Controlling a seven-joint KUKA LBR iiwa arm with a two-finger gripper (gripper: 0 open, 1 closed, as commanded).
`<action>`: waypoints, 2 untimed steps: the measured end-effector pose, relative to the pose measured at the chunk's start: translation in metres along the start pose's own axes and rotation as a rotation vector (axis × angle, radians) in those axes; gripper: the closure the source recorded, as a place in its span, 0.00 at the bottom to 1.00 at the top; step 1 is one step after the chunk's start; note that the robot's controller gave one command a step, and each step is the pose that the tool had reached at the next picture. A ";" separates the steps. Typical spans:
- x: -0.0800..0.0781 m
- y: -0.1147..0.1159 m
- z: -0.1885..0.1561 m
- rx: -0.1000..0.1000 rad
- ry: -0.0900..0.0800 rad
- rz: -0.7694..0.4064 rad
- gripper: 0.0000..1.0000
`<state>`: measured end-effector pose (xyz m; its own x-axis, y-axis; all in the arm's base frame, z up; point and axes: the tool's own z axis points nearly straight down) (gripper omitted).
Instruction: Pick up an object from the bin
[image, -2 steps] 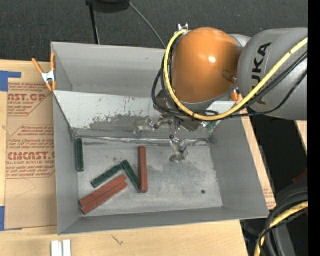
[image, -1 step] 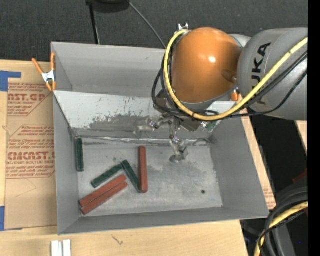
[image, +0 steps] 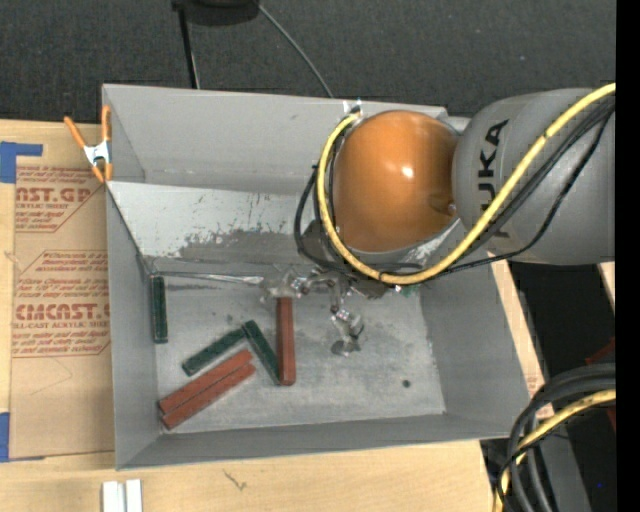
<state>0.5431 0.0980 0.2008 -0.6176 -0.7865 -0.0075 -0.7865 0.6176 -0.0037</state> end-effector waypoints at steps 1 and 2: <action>-0.027 0.002 0.057 0.001 0.001 -0.127 0.00; -0.046 -0.006 0.127 0.000 -0.001 -0.227 1.00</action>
Offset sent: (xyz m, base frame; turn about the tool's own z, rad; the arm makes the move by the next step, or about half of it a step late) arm 0.0315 0.0308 -0.1308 -0.2299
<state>0.5774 0.1307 0.0745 -0.4246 -0.9053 -0.0078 -0.9053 0.4247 -0.0052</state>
